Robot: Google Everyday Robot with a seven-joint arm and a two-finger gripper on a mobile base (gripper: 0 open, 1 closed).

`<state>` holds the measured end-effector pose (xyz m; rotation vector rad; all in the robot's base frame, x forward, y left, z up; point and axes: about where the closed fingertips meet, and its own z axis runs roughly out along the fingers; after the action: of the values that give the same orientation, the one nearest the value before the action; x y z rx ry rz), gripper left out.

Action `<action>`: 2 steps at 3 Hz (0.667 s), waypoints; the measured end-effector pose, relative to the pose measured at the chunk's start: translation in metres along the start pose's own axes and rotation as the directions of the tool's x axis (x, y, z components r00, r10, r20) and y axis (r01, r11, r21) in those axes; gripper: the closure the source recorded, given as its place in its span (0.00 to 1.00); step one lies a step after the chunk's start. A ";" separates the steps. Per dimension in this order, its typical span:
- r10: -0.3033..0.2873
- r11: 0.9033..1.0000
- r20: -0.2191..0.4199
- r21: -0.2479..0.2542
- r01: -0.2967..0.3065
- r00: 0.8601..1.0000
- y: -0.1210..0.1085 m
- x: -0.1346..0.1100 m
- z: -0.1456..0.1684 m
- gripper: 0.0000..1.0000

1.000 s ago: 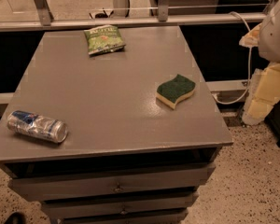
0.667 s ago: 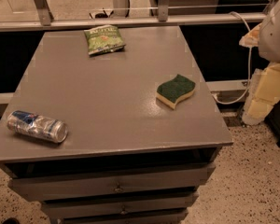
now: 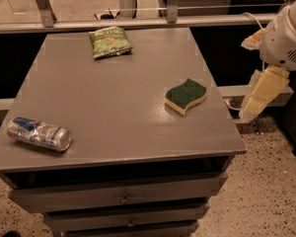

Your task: Move sponge near redbull can

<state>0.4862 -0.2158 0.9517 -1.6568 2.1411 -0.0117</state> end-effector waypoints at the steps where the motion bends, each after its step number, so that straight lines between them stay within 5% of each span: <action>1: -0.003 1.000 0.077 -0.002 0.003 0.997 -0.024 -0.010 0.026 0.00; 2: 0.035 0.999 0.180 -0.039 -0.029 0.983 -0.050 -0.017 0.065 0.00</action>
Offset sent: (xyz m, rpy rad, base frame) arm 0.1001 0.0220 -0.0569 0.2684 -0.0041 0.0371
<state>0.5575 -0.1979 0.9116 -1.5785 2.0412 0.1816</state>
